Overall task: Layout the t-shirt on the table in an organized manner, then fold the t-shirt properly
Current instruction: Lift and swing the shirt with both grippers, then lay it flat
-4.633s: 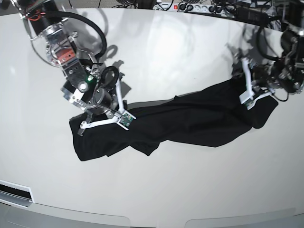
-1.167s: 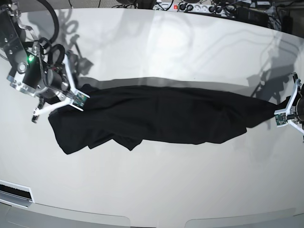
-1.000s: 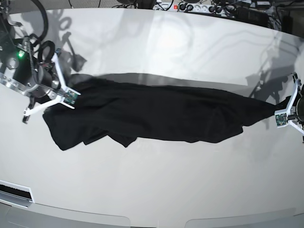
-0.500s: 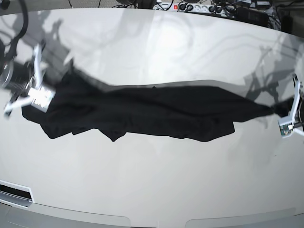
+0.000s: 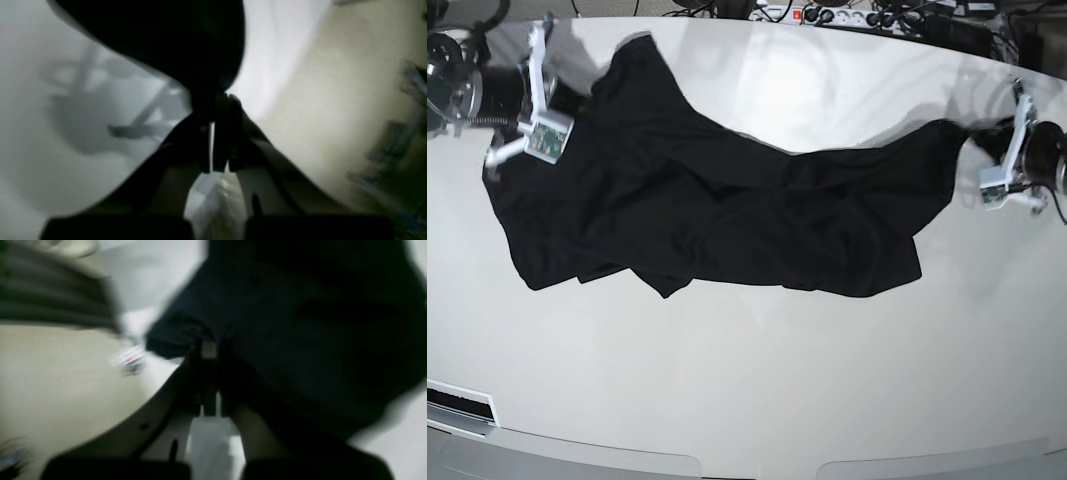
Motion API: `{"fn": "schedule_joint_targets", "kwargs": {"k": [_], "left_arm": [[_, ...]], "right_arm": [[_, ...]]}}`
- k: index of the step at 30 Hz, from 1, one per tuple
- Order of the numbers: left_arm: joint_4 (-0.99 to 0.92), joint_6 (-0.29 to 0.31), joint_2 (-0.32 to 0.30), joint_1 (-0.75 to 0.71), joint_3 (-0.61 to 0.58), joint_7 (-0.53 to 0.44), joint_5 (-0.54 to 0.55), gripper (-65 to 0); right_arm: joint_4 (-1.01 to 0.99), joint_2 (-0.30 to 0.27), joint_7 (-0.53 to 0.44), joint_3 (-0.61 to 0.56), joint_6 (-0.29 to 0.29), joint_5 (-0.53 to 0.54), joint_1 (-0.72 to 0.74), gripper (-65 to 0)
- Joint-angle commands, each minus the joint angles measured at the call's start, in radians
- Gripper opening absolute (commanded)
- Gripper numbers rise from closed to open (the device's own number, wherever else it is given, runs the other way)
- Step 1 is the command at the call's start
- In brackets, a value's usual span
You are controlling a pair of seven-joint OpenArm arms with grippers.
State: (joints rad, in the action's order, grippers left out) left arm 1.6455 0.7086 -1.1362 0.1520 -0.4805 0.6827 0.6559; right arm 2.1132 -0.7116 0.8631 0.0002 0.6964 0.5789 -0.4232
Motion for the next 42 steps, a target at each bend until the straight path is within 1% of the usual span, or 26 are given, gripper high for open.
{"fn": "schedule_joint_targets", "kwargs": {"k": [1,2,3,4,5,6,7,8,9,11,14,15,17,19,20,22,26,28,30,32,34,35,37,39,40,42], "left_arm": [[0.009,-0.01,-0.027,0.092,0.019,-0.085,-0.114,-65.0],[0.009,-0.023,-0.027,0.171,0.019,-0.168,-0.241,-65.0],[0.009,-0.134,-0.029,0.275,0.019,-0.224,-0.327,-65.0],[0.009,-0.263,-0.027,0.394,0.019,-0.24,-0.365,-65.0],[0.008,-0.384,-0.023,0.515,0.02,-0.212,-0.359,-65.0],[0.002,-0.484,-0.01,0.628,0.023,-0.146,-0.325,-65.0],[-0.012,-0.536,0.003,0.726,0.024,-0.082,-0.272,-65.0],[-0.035,-0.534,0.007,0.801,0.024,-0.037,-0.214,-65.0],[-0.057,-0.491,0.009,0.849,0.024,-0.015,-0.155,-65.0],[-0.09,-0.379,0.005,0.873,0.024,0.014,-0.06,-65.0],[-0.114,-0.234,0.01,0.815,0.024,0.084,0.081,-65.0],[-0.116,-0.192,0.011,0.777,0.024,0.096,0.101,-65.0],[-0.116,-0.139,0.011,0.69,0.024,0.124,0.12,-65.0],[-0.116,-0.116,0.011,0.594,0.024,0.147,0.125,-65.0],[-0.116,-0.116,0.011,0.545,0.024,0.153,0.125,-65.0],[-0.116,-0.114,0.018,0.457,0.024,0.152,0.123,-65.0],[-0.116,-0.078,0.052,0.35,0.024,0.153,0.121,-65.0],[-0.116,-0.079,0.076,0.323,0.024,0.153,0.12,-65.0],[-0.116,-0.079,0.097,0.307,0.024,0.152,0.121,-65.0],[-0.116,-0.079,0.113,0.292,0.024,0.153,0.12,-65.0],[-0.116,-0.08,0.121,0.278,0.024,0.154,0.12,-65.0],[-0.116,-0.079,0.123,0.274,0.024,0.155,0.12,-65.0],[-0.116,-0.079,0.127,0.275,0.024,0.155,0.121,-65.0],[-0.116,-0.079,0.128,0.279,0.024,0.14,0.121,-65.0],[-0.116,-0.079,0.128,0.28,0.024,0.132,0.12,-65.0],[-0.116,-0.079,0.128,0.28,0.024,0.13,0.12,-65.0]], "right_arm": [[0.024,-0.016,-0.073,0.022,-0.098,-0.063,0.077,-65.0],[0.042,-0.018,-0.106,0.039,-0.199,-0.15,0.152,-65.0],[0.07,-0.021,-0.113,0.07,-0.301,-0.222,0.238,-65.0],[0.094,-0.036,-0.104,0.114,-0.399,-0.269,0.325,-65.0],[0.106,-0.058,-0.082,0.165,-0.489,-0.27,0.404,-65.0],[0.108,-0.079,-0.052,0.221,-0.547,-0.233,0.464,-65.0],[0.108,-0.09,-0.036,0.27,-0.55,-0.191,0.507,-65.0],[0.107,-0.093,-0.037,0.309,-0.529,-0.161,0.529,-65.0],[0.107,-0.095,-0.036,0.339,-0.495,-0.124,0.535,-65.0],[0.106,-0.099,-0.029,0.356,-0.419,-0.042,0.517,-65.0],[0.093,-0.098,-0.02,0.337,-0.303,0.039,0.451,-65.0],[0.088,-0.097,-0.014,0.327,-0.283,0.056,0.426,-65.0],[0.08,-0.097,0.019,0.306,-0.253,0.078,0.379,-65.0],[0.076,-0.09,0.058,0.297,-0.233,0.11,0.328,-65.0],[0.076,-0.08,0.07,0.296,-0.216,0.128,0.303,-65.0],[0.076,-0.054,0.073,0.294,-0.181,0.156,0.266,-65.0],[0.076,0.005,0.077,0.294,-0.141,0.208,0.227,-65.0],[0.076,0.029,0.08,0.294,-0.085,0.245,0.205,-65.0],[0.076,0.05,0.101,0.294,-0.039,0.332,0.183,-65.0],[0.076,0.08,0.156,0.29,-0.005,0.458,0.151,-65.0],[0.076,0.115,0.249,0.272,0.002,0.552,0.116,-65.0],[0.076,0.131,0.307,0.256,0.002,0.579,0.1,-65.0],[0.076,0.15,0.423,0.208,0.002,0.583,0.08,-65.0],[0.076,0.147,0.507,0.167,0.002,0.562,0.068,-65.0],[0.076,0.144,0.523,0.156,0.002,0.545,0.065,-65.0],[0.078,0.138,0.515,0.158,0.002,0.505,0.067,-65.0]]}}
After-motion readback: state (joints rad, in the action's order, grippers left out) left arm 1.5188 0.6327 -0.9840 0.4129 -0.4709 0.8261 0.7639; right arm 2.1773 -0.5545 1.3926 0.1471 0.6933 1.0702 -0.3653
